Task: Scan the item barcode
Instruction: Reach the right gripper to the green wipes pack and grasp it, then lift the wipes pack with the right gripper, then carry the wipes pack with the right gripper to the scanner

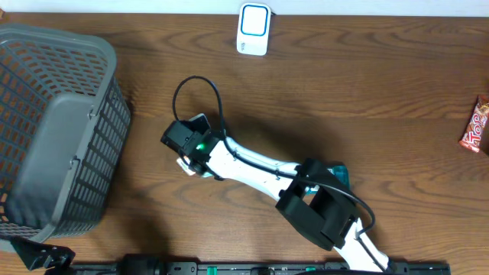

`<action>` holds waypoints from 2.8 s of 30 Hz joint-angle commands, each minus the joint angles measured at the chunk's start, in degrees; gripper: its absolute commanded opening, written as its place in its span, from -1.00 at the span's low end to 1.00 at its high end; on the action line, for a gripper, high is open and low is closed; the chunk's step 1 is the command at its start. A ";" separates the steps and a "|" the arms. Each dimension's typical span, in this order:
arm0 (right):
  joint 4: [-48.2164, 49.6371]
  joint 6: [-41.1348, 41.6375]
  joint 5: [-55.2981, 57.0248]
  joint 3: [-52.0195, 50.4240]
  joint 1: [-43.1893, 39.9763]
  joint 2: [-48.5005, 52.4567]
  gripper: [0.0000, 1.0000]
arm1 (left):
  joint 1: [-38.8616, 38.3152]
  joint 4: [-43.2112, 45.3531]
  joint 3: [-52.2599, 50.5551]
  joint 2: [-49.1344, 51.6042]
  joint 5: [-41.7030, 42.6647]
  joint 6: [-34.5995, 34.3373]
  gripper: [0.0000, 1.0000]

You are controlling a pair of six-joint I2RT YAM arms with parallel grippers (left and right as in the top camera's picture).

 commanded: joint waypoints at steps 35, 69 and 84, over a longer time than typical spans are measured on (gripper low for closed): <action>-52.76 -37.55 -102.27 12.48 -29.05 -2.95 -0.97 | 0.28 0.46 -0.35 -0.09 -0.96 0.26 0.99; 0.85 -25.33 -41.03 12.83 -29.29 -2.95 -0.98 | 0.28 0.42 -0.35 -0.09 -0.96 0.28 0.99; 40.65 -21.66 -26.18 17.86 -33.51 5.57 -0.98 | 0.28 -0.52 -0.35 -0.09 -0.96 0.28 1.00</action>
